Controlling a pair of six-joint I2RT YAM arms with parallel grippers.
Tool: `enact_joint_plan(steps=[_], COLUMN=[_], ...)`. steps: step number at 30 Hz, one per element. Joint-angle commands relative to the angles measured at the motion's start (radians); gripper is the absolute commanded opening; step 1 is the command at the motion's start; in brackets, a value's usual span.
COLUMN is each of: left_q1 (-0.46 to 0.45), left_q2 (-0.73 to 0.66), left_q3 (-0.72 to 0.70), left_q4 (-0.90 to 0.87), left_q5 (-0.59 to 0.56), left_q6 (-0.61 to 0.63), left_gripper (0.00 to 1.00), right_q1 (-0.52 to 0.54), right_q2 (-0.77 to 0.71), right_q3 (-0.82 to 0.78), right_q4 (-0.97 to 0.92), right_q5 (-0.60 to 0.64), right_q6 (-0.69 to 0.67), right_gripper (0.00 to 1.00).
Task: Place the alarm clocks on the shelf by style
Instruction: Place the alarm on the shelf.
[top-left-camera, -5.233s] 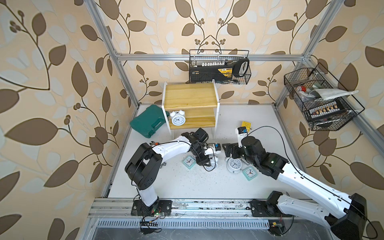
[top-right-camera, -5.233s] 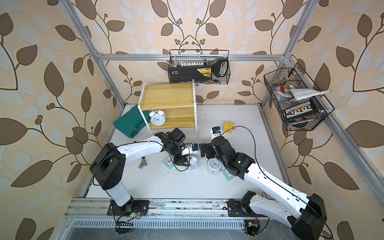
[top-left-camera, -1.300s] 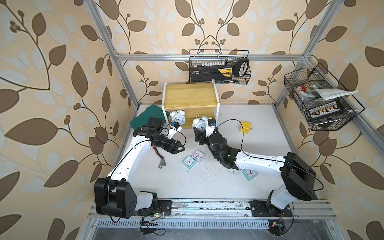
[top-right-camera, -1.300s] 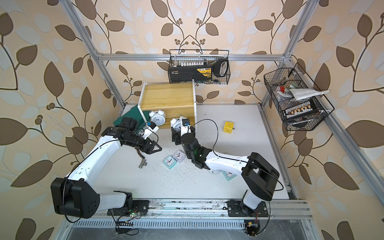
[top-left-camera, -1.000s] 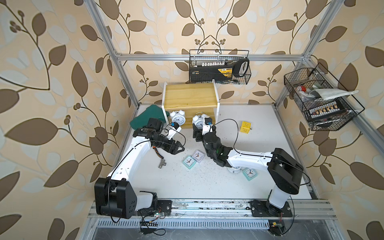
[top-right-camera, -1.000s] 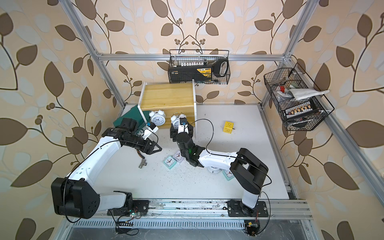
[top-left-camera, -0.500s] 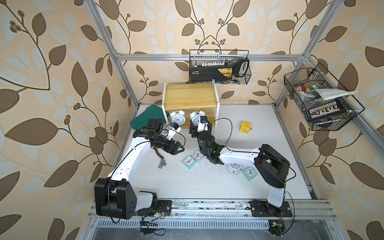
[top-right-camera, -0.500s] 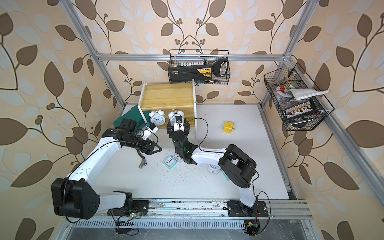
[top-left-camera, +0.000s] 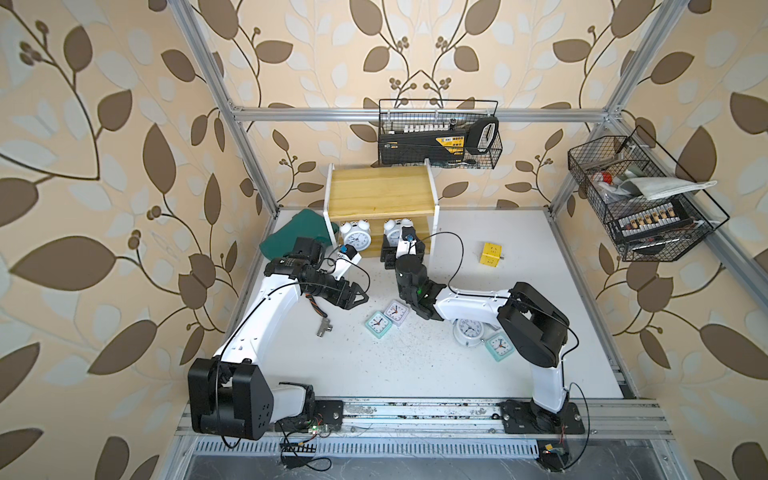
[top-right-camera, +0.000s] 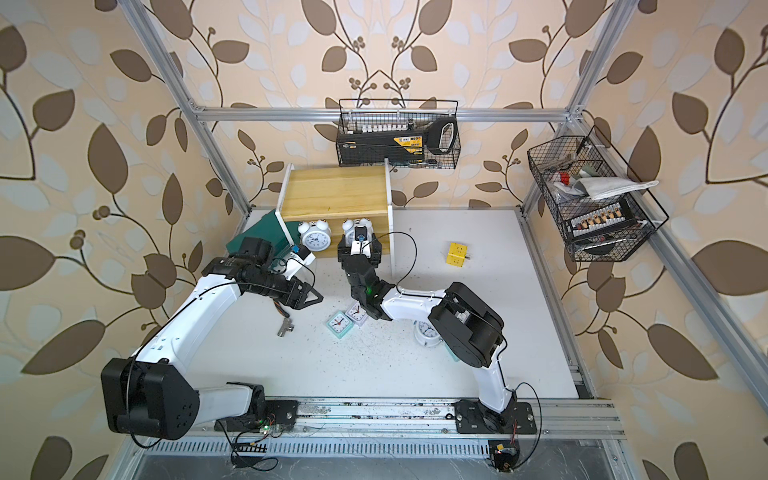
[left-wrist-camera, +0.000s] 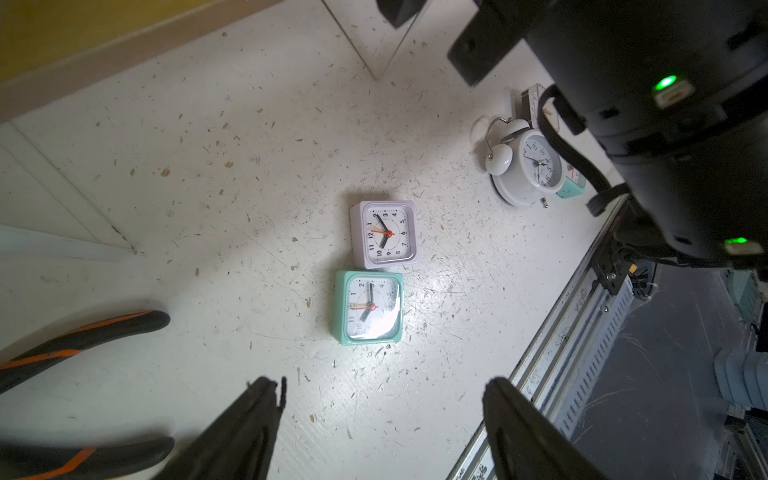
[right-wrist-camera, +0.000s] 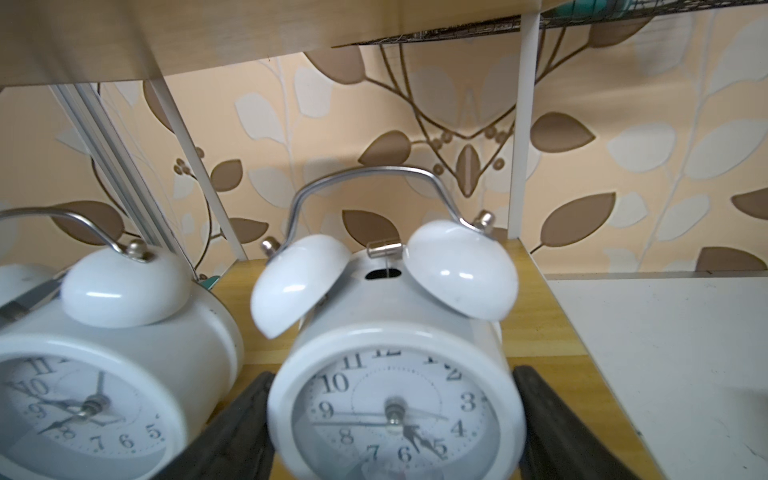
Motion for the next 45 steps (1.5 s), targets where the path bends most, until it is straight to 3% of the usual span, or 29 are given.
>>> enact_joint_plan(steps=[1,12,33,40,45], left_q1=[0.009,0.010,0.011,0.008,-0.017], left_q2=[-0.027,-0.025,-0.027,-0.014,0.005], left_q3=[-0.001,-0.007,-0.010,-0.004,-0.009], left_q4=[-0.004,-0.001,-0.001,-0.017,-0.033], left_q5=[0.043,0.043,0.034,0.026,0.019], left_q6=[0.014,0.020,0.021,0.027,0.033], left_gripper=[0.81,0.81,0.82,0.83,0.83], right_q1=[-0.006,-0.012,0.012,0.025,0.030], right_q2=[0.031,0.050,-0.051,-0.163,-0.286], right_q3=[0.049,0.059,-0.012,-0.114,-0.172], right_q4=[0.005,0.005,-0.014,-0.063,-0.255], right_q5=[-0.004,-0.010,-0.050,-0.055,-0.135], right_q6=[0.013,0.012,-0.031,-0.025,0.064], right_gripper=[0.55,0.60,0.99,0.99,0.99])
